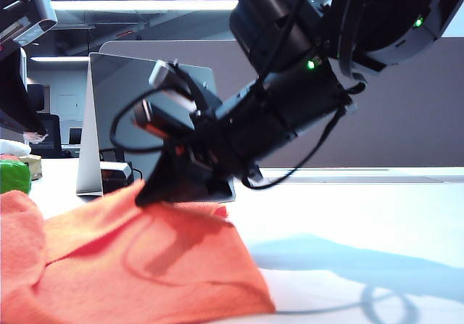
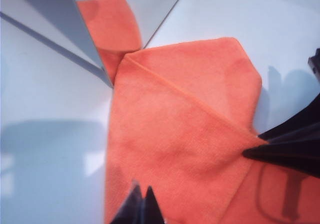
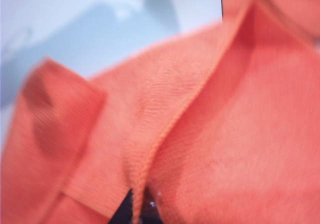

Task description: Pick up the cloth from the table and use it to cover the mirror.

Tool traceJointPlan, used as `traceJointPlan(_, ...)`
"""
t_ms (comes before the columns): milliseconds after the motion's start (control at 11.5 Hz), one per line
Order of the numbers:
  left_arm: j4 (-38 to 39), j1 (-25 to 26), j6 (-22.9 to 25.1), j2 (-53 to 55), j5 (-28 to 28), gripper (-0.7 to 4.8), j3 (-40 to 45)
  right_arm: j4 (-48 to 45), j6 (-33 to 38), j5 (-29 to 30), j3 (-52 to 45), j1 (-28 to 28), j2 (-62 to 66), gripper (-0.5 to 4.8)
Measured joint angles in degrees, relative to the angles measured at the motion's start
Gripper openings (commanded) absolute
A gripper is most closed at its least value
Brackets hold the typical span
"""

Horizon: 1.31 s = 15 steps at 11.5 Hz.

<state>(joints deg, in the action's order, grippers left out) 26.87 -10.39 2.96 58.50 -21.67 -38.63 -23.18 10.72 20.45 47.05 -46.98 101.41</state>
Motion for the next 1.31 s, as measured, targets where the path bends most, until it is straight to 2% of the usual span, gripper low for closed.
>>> traceJointPlan(87,0.0,0.0,0.0,0.0,0.0,-0.05,0.0,-5.0,0.0,0.1,0.9,0.0,-1.4,-0.01)
traceJointPlan(262,0.2,0.0,0.0,0.0,0.0,-0.05,0.0,-8.7,0.0,0.8,2.2,0.0,-2.3,-0.01)
traceJointPlan(436,0.3,0.0,0.0,0.1,0.0,-0.04,0.0,-10.6,0.0,5.8,2.2,0.0,-3.5,-0.01)
traceJointPlan(523,0.4,0.0,0.0,0.1,0.0,0.01,0.0,-14.4,0.0,6.7,2.2,0.0,-6.8,-0.01)
traceJointPlan(611,0.4,0.0,0.0,0.1,-0.4,0.93,0.0,-15.7,0.0,6.7,2.2,0.0,-8.2,-0.01)
traceJointPlan(698,0.4,0.0,0.0,0.1,-4.0,1.62,0.0,-16.7,0.0,6.6,2.2,0.0,-10.8,-0.01)
traceJointPlan(872,0.0,0.0,7.1,0.1,-6.0,1.62,3.1,-16.5,0.0,6.6,2.2,0.1,-16.0,-0.01)
traceJointPlan(1047,-0.1,0.0,7.6,0.3,-6.7,1.62,3.9,-13.2,0.0,6.6,2.2,1.1,-19.0,-0.01)
traceJointPlan(1134,-0.9,0.0,7.6,0.3,-8.6,1.62,3.9,-9.3,-0.2,6.6,2.2,2.5,-19.8,-0.01)
traceJointPlan(1221,-2.3,0.0,7.6,0.3,-12.9,1.62,3.9,-7.1,-0.5,6.5,2.1,3.8,-20.0,-0.01)
traceJointPlan(1309,-2.8,0.0,7.6,0.3,-14.7,1.62,3.9,-7.0,-0.5,6.4,2.1,4.2,-20.0,-0.01)
